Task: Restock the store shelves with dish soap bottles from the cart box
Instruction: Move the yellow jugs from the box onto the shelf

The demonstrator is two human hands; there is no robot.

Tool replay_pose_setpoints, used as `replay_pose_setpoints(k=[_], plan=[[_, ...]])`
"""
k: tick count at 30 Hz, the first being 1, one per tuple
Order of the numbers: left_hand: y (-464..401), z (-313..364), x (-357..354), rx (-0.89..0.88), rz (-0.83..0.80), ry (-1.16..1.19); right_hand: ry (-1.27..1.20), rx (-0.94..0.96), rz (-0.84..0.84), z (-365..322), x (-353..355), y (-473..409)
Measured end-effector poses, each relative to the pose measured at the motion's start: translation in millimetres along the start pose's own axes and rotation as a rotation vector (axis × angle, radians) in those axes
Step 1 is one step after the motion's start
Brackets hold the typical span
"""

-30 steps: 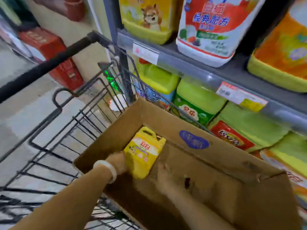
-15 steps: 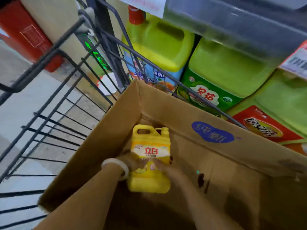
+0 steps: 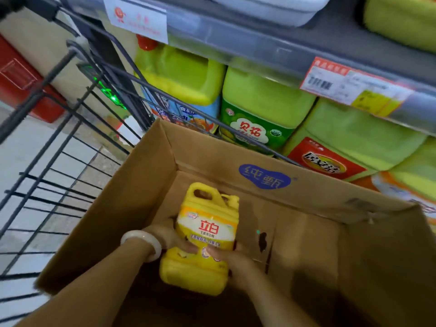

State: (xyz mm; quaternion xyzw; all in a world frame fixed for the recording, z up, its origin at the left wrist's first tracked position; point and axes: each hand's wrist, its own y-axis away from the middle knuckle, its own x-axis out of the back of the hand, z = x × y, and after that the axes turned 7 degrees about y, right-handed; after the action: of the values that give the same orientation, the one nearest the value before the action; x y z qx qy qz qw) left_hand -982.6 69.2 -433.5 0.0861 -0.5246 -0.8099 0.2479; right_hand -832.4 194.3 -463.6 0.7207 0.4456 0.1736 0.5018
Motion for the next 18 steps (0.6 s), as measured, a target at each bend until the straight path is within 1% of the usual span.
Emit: replay_pose_setpoints(k=[2, 5, 8, 12, 16, 18], plan=[[22.5, 9.2, -3.6, -0.072, -0.021, 0.066, 0.01, 0.067, 0.06, -9.0, 0.6, 23.7], [57.0, 27.1, -17.1, -0.191, -0.017, 0.074, 0.123, 0.198, 0.178, -25.5, 11.0, 59.5], [95.1, 46.6, -41.8, -0.367, 0.062, 0.036, 0.171, 0.327, 0.244, -40.6, 29.4, 107.7], [159.9, 69.1, -86.9, -0.582, 0.139, -0.003, 0.179, 0.577, 0.31, -46.8, 62.2, 185.3], [234.6, 83.6, -151.1, -0.793, 0.229, 0.008, 0.185, 0.833, 0.394, -34.6, 103.3, 272.5], [268.0, 92.0, -184.3, -0.898, 0.246, 0.012, 0.185, 0.934, 0.436, -27.6, 125.7, 317.9]])
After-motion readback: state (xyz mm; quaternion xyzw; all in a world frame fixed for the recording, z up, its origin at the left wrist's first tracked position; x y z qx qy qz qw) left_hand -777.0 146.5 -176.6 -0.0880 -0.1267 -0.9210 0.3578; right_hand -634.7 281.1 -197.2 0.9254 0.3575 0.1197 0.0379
